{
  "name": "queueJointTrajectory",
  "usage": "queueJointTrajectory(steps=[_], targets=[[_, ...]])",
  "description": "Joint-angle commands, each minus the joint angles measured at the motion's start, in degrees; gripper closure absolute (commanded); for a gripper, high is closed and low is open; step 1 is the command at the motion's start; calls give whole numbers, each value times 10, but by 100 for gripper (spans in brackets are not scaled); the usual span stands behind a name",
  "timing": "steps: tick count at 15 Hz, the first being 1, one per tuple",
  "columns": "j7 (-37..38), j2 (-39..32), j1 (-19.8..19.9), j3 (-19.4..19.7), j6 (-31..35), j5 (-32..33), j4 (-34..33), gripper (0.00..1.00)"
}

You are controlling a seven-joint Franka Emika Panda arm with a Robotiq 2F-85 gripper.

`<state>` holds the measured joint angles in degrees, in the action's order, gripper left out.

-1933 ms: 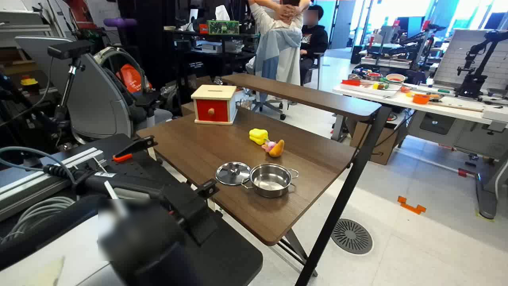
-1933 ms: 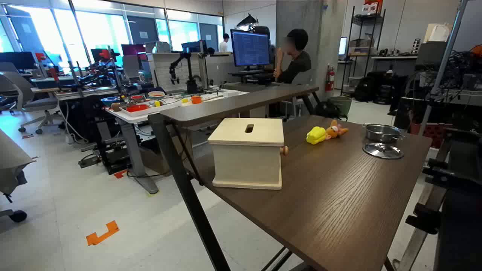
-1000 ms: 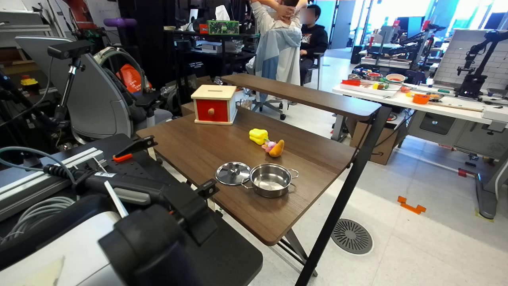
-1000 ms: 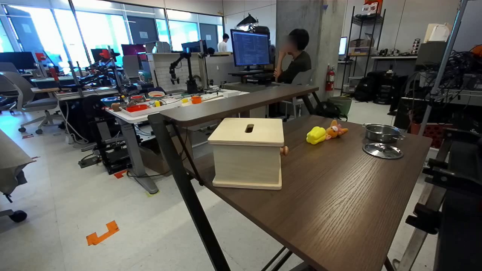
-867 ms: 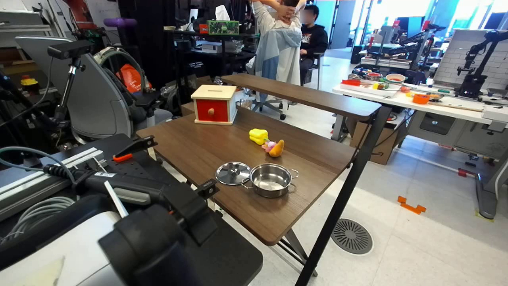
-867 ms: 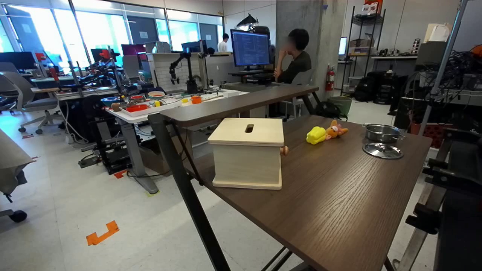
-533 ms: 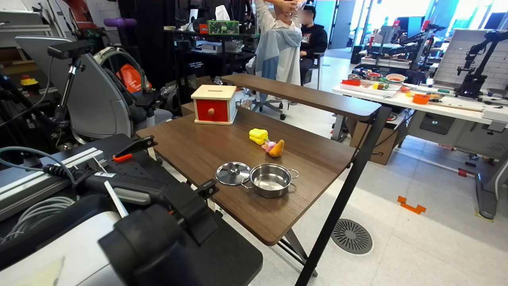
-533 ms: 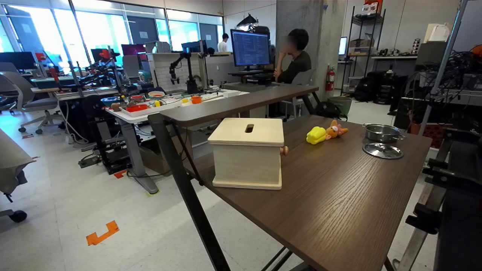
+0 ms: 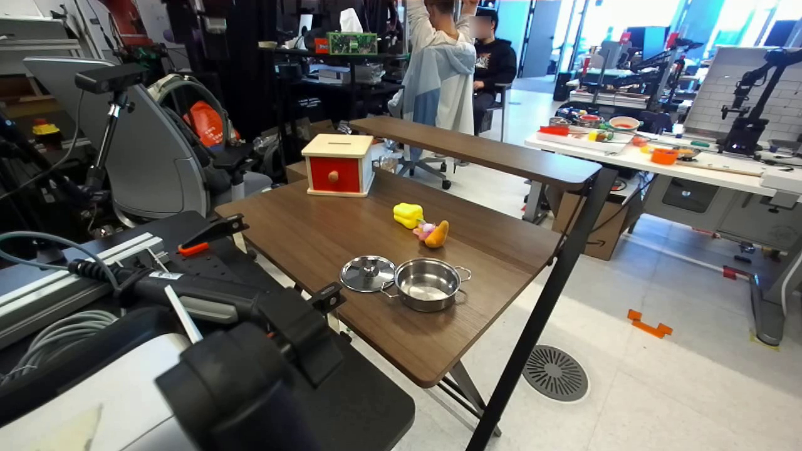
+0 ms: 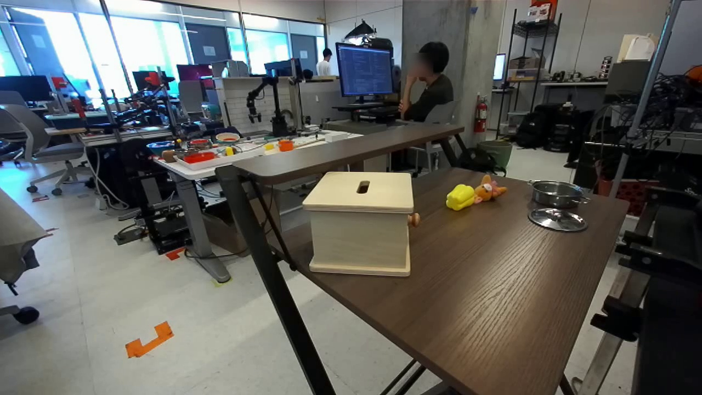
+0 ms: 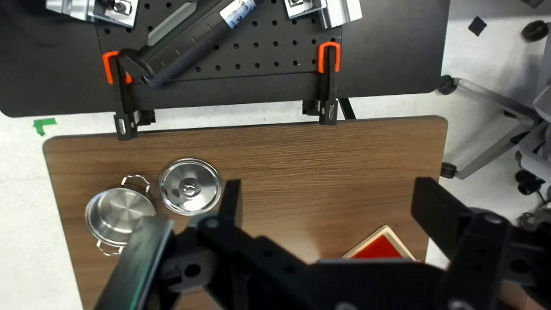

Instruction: Open the drawer

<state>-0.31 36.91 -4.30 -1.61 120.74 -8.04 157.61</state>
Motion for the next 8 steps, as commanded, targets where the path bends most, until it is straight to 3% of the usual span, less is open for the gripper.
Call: queueJointTrajectory(steps=[1,4,7,8], targets=[[-4,-95,-36,-51,140,14,7,0],[34,-198,-38,-99,280,49,1,0],[136,-309,11,-148,376,169,-35,0],[181,-342,43,-172,391,225,-52,0]])
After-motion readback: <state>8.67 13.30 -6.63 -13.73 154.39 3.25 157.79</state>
